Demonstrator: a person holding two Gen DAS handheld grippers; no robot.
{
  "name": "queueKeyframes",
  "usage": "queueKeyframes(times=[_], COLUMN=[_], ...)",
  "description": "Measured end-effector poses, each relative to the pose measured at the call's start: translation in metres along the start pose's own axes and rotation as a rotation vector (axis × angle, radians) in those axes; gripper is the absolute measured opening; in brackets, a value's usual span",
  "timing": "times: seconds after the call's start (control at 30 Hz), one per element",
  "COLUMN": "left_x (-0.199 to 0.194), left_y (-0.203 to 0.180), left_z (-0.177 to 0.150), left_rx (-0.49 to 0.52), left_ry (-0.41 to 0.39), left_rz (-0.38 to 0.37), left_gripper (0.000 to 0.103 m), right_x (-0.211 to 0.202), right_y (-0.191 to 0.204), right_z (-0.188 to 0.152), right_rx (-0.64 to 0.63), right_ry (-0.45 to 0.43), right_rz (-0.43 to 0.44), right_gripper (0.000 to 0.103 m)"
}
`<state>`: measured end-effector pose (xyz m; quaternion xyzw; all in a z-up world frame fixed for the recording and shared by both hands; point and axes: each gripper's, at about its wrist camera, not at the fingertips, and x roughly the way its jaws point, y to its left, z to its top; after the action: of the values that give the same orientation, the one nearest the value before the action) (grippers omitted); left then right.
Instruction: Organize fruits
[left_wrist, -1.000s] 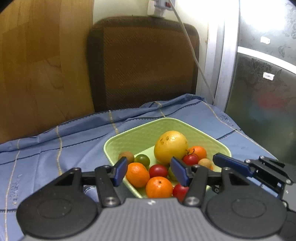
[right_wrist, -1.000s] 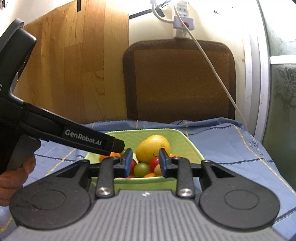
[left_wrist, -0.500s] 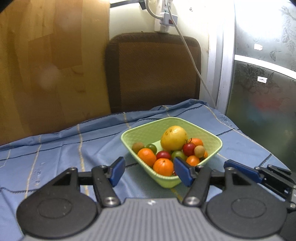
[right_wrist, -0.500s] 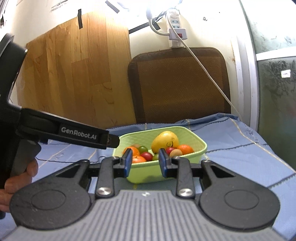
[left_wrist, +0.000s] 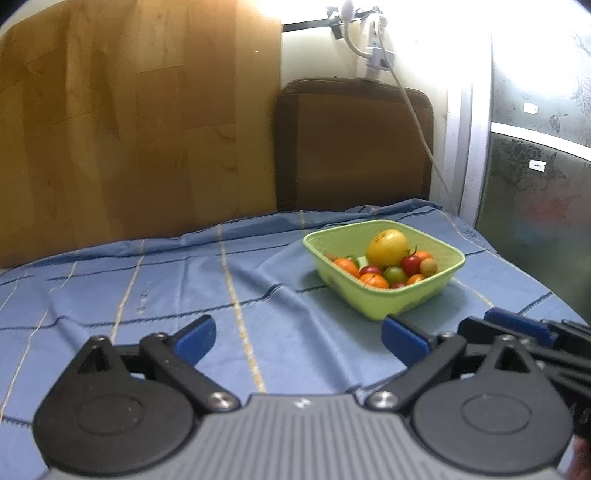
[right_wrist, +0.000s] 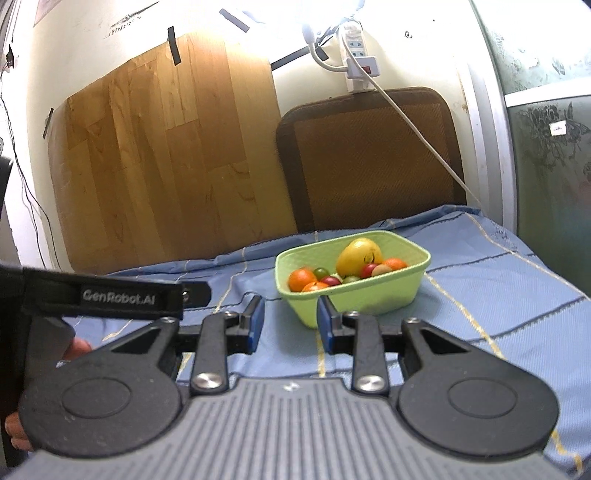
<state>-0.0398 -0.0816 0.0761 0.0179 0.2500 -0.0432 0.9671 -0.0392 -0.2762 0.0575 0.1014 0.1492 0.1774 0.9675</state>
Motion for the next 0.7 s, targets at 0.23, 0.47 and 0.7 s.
queueKeyframes(times=[0.23,0.47,0.7], left_x=[-0.01,-0.011,-0.016], left_y=[0.017,0.024,0.019], left_z=[-0.019,-0.032,-0.039], left_rx=[-0.011,-0.008,0.02], left_ry=[0.022,0.06,0.057], left_rz=[0.052,0.039,0.045], left_gripper=[0.103,0.103,0.103], right_x=[-0.006,-0.005,-0.004], right_y=[0.008,0.014,0.016], right_z=[-0.006,-0.007,-0.006], right_rx=[0.052,0.104,0.117], right_ry=[0.031,0.052,0.062], right_rz=[-0.001,-0.01,-0.019], right_gripper=[0.043,0.055,0.061])
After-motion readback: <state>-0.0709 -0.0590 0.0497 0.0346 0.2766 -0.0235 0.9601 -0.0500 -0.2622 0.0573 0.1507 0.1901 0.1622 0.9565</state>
